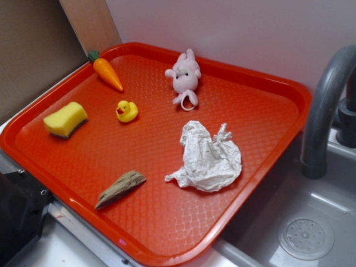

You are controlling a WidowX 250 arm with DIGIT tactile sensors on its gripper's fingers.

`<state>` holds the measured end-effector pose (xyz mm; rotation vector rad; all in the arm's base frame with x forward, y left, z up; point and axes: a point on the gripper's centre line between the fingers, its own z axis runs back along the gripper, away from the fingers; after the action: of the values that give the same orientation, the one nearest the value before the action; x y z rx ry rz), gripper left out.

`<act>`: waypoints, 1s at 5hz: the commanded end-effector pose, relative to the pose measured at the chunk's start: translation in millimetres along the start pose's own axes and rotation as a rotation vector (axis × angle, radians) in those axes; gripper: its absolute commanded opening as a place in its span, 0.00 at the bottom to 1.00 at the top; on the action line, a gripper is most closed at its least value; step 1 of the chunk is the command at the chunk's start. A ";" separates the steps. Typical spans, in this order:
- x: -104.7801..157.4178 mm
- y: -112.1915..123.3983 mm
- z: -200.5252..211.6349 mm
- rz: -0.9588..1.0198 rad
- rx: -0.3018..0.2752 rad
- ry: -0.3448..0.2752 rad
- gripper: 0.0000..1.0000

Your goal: Grab the carrot.

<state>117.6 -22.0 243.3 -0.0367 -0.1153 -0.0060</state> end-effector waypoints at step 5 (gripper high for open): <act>55.9 113.2 -96.0 0.934 0.301 -0.241 1.00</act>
<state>193.2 75.5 139.3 0.2159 -0.2856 0.9037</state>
